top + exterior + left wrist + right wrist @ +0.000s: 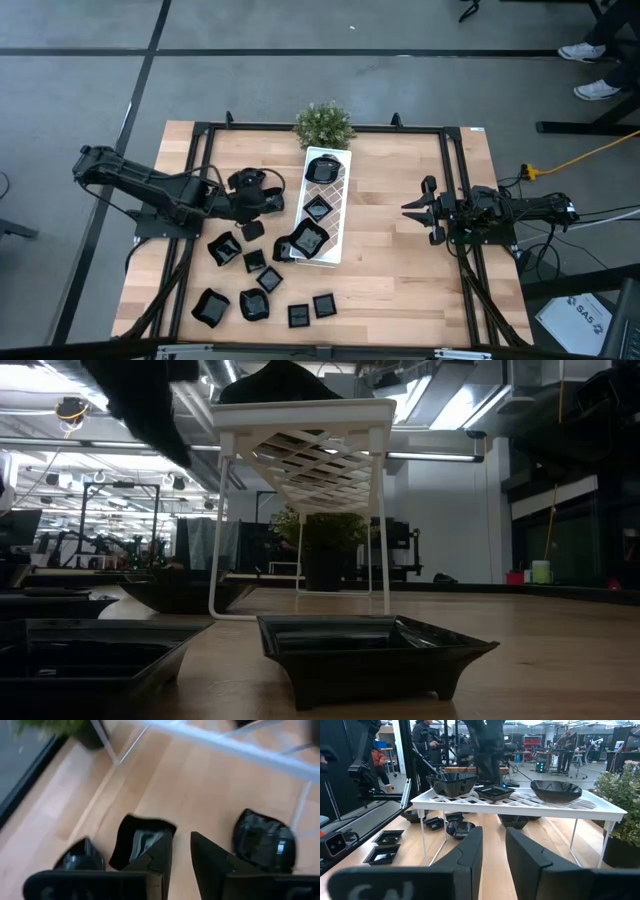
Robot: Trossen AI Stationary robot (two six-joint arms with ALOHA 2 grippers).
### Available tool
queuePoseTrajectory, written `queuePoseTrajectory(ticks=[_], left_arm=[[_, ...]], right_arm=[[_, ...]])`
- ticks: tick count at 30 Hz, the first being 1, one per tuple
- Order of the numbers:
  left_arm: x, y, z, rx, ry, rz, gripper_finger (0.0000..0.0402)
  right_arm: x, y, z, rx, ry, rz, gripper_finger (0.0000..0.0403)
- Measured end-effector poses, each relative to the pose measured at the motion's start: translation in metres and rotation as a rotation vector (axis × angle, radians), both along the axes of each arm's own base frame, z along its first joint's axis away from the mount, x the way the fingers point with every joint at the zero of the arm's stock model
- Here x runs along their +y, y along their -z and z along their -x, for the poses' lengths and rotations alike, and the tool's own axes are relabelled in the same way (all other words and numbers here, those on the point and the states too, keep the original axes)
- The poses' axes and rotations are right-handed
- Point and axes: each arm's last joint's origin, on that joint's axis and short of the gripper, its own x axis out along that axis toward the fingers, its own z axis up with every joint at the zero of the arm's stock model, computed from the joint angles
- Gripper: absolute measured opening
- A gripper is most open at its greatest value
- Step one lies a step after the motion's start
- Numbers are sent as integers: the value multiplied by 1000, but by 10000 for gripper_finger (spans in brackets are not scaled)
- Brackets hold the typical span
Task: Pick & Place Mini shaped plates
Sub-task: Stack the top distorted square plate on top of the distorted square plate on the shelf
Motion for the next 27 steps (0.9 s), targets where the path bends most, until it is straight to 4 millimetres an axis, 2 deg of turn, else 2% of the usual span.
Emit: queuePoseTrajectory(ticks=[5, 9, 27], left_arm=[[11, 16, 2, 24, -111, 47, 61], [16, 21, 3, 40, -135, 60, 61], [29, 20, 0, 39, -147, 67, 59]], right_arm=[[0, 0, 0, -1, 0, 0, 85], [0, 0, 0, -1, 0, 0, 85], [0, 0, 0, -1, 0, 0, 85]])
